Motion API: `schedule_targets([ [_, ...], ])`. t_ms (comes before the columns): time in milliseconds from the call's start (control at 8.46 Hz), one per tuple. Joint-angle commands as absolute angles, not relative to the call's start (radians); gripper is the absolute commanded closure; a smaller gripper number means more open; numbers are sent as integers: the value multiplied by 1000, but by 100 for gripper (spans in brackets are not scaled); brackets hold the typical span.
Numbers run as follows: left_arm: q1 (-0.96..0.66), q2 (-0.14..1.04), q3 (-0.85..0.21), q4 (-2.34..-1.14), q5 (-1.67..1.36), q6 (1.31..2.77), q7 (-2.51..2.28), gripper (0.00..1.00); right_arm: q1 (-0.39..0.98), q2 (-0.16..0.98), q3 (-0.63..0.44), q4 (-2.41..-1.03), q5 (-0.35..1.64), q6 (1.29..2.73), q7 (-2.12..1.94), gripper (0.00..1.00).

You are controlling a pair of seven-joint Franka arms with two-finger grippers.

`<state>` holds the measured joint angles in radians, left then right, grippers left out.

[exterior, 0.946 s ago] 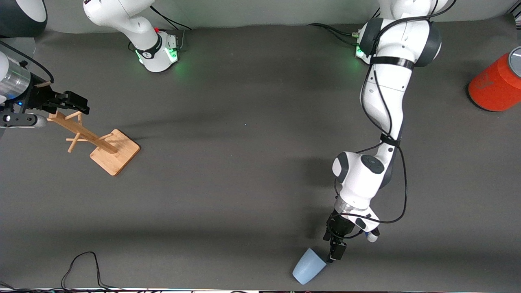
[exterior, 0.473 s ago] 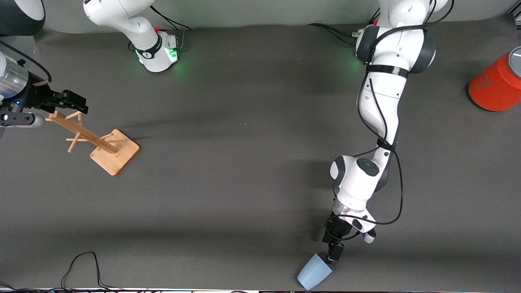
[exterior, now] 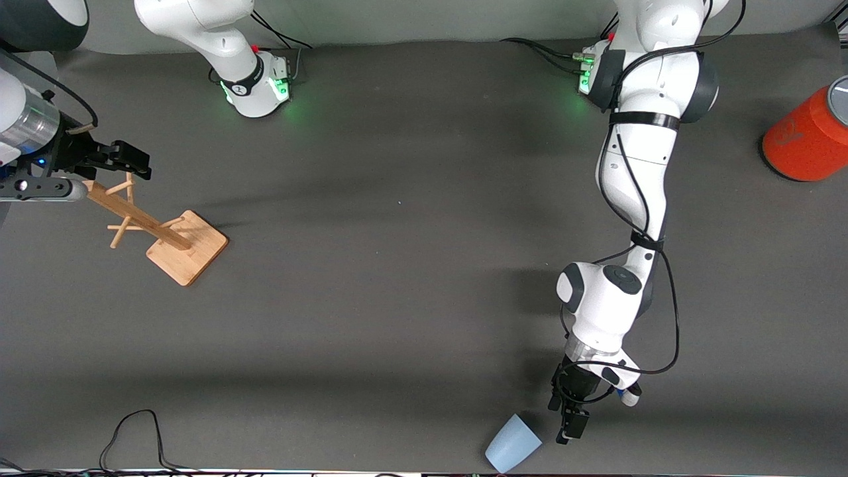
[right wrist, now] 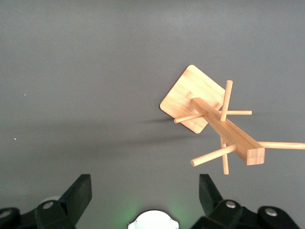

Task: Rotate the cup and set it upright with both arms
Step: 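Lift the cup with the left gripper and rotate it upright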

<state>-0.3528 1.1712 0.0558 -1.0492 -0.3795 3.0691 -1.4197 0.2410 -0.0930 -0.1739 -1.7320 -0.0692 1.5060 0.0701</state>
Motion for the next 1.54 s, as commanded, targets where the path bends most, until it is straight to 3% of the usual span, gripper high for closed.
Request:
schedule_targets([
  [0, -362, 1200, 54, -1003, -367, 3060, -1424, 60, 210, -103, -170, -1717, -41, 1477, 6, 0],
  [118, -365, 1200, 49, -1003, -367, 3060, -1422, 79, 212, -97, -170, -1718, -41, 1477, 6, 0],
  [236, -371, 1201, 49, -1002, -364, 3060, -1422, 80, 213, -97, -170, -1718, -41, 1477, 5, 0],
  [355, -374, 1201, 49, -999, -364, 3062, -1420, 51, 212, -106, -176, -1717, -41, 1476, 5, 0],
  [591, -380, 1221, 49, -994, -304, 3065, -1420, 13, 216, -110, -209, -1713, -40, 1471, 5, 0],
  [946, -403, 1235, 49, -970, -301, 3060, -1422, 13, 219, -77, -198, -1709, -37, 1474, 6, 0],
  [1419, -407, 1250, 58, -939, -299, 3065, -1428, 25, 218, -78, -204, -1692, -37, 1424, 5, 0],
])
